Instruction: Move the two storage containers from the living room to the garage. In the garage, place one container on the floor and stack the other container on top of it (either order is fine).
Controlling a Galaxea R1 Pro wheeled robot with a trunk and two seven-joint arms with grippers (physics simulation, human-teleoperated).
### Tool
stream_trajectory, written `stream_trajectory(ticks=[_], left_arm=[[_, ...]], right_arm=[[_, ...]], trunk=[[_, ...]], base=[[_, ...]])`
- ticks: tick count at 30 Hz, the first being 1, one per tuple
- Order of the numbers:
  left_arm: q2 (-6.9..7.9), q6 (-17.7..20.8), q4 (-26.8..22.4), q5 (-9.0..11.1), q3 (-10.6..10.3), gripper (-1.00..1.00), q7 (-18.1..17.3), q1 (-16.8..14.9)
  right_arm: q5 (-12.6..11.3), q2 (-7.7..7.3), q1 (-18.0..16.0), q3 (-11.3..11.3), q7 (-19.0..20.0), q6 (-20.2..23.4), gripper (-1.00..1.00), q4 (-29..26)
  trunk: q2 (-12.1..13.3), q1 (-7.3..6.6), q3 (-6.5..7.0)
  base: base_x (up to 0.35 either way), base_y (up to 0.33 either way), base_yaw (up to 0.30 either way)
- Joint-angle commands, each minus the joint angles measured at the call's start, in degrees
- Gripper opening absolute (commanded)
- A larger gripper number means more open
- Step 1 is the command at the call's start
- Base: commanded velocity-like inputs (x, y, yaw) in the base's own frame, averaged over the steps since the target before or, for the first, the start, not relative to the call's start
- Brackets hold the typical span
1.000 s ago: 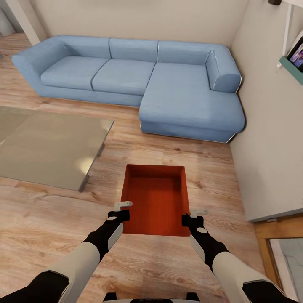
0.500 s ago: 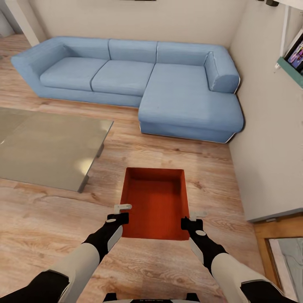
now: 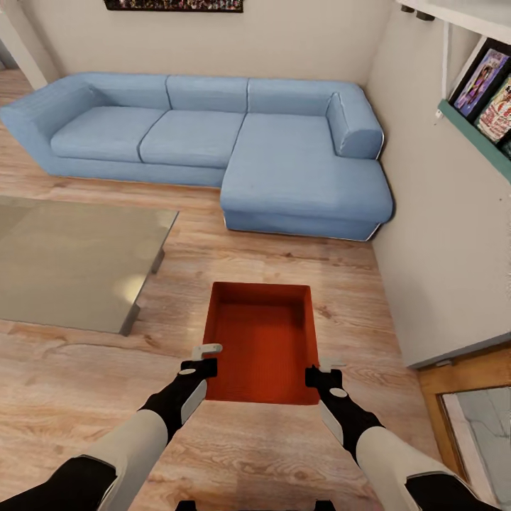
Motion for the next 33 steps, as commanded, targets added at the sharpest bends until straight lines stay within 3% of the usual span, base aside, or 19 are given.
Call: stream_trajectory(ticks=[1,33], left_arm=[[-0.03,0.4,0.1,0.3,-0.1,-1.0,1.1,0.1],[-0.03,0.4,0.2,0.3,-0.1,-1.0,1.1,0.1]], right_arm=[[0.0,0.26,-0.1,-0.6,-5.5,-0.3,-1.0,-2.4],[0.0,0.24,-0.1,-0.6,-5.4,-0.1,-1.0,-2.4]], trunk=[[0.0,0.01,0.05],[0.0,0.01,2.44]], base=[[0.0,0.0,-0.141],[0.0,0.0,-0.026]])
